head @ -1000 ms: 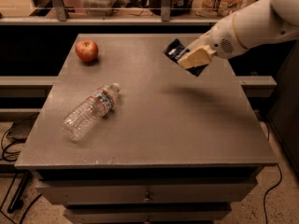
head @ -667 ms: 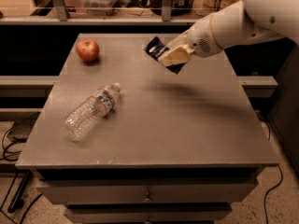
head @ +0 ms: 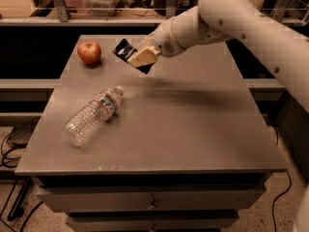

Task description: Move rxbar blueberry near apple

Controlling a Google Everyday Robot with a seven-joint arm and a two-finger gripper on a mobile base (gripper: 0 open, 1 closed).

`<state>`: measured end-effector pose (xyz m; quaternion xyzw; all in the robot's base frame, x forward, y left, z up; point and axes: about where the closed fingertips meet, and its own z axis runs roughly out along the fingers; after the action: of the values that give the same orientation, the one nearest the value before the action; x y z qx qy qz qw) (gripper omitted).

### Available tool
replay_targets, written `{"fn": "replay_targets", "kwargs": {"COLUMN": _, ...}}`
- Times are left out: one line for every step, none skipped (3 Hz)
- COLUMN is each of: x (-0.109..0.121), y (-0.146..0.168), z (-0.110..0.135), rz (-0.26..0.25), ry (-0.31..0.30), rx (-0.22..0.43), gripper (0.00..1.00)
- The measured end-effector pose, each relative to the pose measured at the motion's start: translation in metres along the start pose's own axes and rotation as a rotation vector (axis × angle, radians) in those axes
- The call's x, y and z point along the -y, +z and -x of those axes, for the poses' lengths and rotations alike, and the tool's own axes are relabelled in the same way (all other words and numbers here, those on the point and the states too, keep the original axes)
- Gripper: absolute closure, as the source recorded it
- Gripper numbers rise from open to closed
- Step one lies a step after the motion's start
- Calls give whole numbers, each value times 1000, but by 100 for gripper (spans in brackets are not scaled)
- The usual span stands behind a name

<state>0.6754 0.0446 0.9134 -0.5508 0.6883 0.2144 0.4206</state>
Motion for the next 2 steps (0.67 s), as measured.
{"fn": "replay_targets", "kwargs": {"x": 11, "y": 53, "z": 14, "rz": 27, "ry": -15, "rx": -7, "gripper": 74}}
{"fn": "replay_targets", "kwargs": {"x": 18, "y": 81, "z": 19, "rz": 37, "ry": -12, "rx": -20, "gripper": 50}}
